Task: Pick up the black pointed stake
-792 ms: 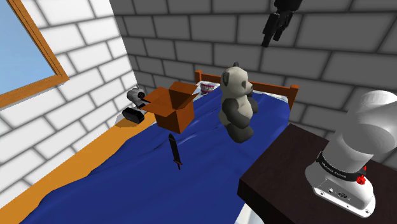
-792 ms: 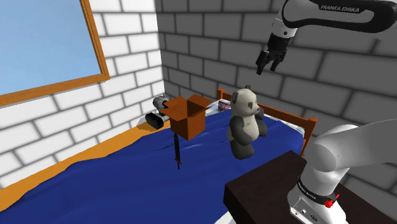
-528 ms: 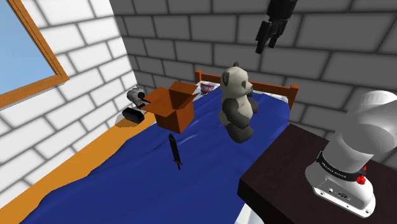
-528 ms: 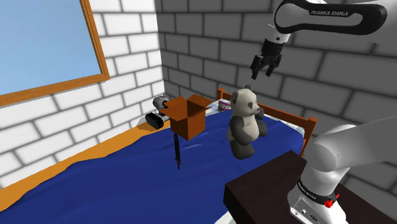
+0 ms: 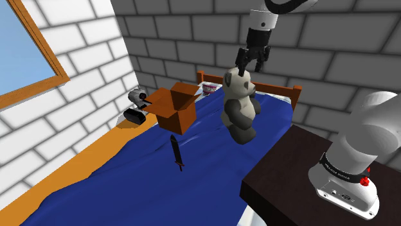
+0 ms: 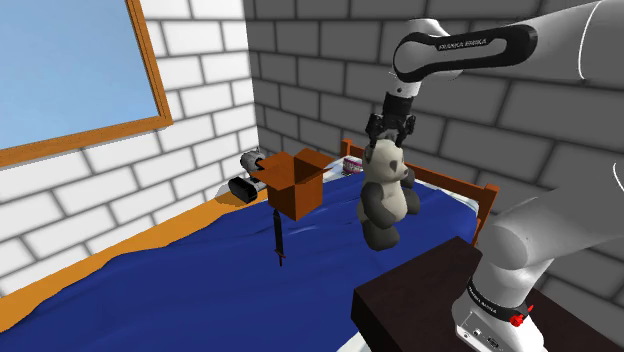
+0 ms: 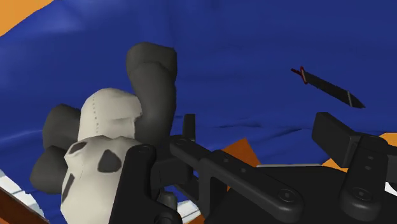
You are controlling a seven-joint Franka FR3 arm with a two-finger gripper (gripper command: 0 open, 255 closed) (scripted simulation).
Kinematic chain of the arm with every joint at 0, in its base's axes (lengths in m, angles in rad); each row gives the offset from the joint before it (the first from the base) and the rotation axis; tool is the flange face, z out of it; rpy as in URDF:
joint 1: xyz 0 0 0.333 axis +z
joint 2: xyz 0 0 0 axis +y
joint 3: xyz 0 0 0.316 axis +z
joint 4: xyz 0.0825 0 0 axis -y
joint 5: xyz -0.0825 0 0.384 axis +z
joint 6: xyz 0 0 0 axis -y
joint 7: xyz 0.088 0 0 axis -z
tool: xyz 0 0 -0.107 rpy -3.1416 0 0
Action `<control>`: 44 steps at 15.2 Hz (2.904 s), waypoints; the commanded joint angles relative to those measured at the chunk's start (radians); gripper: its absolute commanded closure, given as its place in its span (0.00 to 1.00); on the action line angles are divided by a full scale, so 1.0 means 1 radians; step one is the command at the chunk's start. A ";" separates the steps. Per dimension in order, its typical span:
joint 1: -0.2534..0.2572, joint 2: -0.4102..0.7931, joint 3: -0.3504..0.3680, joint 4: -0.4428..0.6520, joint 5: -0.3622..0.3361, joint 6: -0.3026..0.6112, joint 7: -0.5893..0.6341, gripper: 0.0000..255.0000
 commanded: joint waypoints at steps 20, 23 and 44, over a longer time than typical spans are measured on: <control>0.059 0.692 0.123 0.125 0.371 0.355 0.412 0.00; 0.070 0.804 0.135 0.177 0.432 0.395 0.447 0.00; 0.125 1.522 0.226 0.690 0.746 0.540 0.621 0.00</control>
